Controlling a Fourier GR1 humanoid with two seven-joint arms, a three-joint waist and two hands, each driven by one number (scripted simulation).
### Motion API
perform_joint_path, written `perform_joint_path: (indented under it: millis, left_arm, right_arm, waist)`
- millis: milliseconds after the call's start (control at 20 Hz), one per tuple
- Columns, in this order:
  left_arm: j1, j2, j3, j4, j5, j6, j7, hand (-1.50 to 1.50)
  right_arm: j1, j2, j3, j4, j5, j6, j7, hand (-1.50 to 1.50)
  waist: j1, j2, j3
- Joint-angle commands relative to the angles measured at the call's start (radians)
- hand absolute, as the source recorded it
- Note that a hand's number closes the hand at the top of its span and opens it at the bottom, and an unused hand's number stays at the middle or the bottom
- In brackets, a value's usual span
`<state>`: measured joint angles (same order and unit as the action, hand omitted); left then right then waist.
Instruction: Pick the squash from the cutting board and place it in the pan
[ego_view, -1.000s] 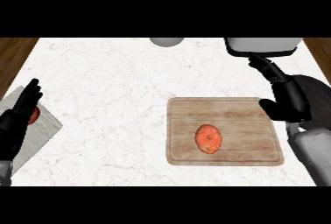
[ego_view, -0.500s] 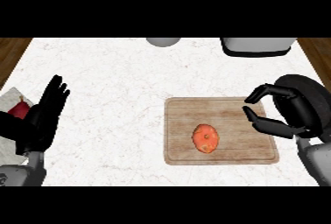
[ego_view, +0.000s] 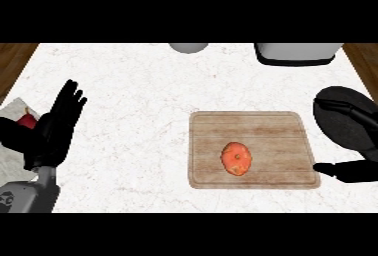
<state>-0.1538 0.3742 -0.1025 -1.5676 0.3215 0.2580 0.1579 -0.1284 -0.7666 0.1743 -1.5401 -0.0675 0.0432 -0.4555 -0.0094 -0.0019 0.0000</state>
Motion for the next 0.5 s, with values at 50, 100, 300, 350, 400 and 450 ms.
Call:
perform_joint_path:
  millis: [50,100,300,350,400,450]
  left_arm:
    - [-0.010,-0.005,0.006,-0.014,-0.018,0.002,0.028,0.00]
    - [-0.033,0.003,0.029,0.006,0.004,-0.018,0.033,0.00]
    - [-0.016,-0.001,0.021,0.025,0.007,-0.047,0.017,0.00]
    - [0.027,-0.045,-0.026,-0.032,-0.048,0.012,-0.001,0.00]
    - [-0.007,-0.035,-0.016,-0.015,-0.039,-0.009,0.002,0.00]
    - [0.027,-0.036,-0.013,0.016,-0.045,-0.025,-0.035,0.00]
  right_arm:
    - [-0.077,-0.077,0.006,-0.123,0.051,0.081,0.166,-1.50]
    - [-0.090,-0.040,0.069,-0.163,0.106,0.055,0.224,-1.50]
    - [-0.221,-0.072,0.148,-0.161,0.244,0.098,0.374,-1.50]
    - [-0.177,-0.055,0.181,-0.200,0.289,0.082,0.401,-1.50]
    - [-0.280,-0.048,0.190,-0.179,0.282,0.136,0.476,-1.50]
    - [-0.270,-0.034,0.224,-0.214,0.309,0.148,0.510,-1.50]
  waist:
    - [0.009,0.000,-0.001]
    - [0.010,0.000,-0.001]
    - [0.027,0.003,-0.002]
    - [0.021,-0.001,-0.001]
    - [0.031,0.002,-0.002]
    - [0.025,0.002,-0.002]
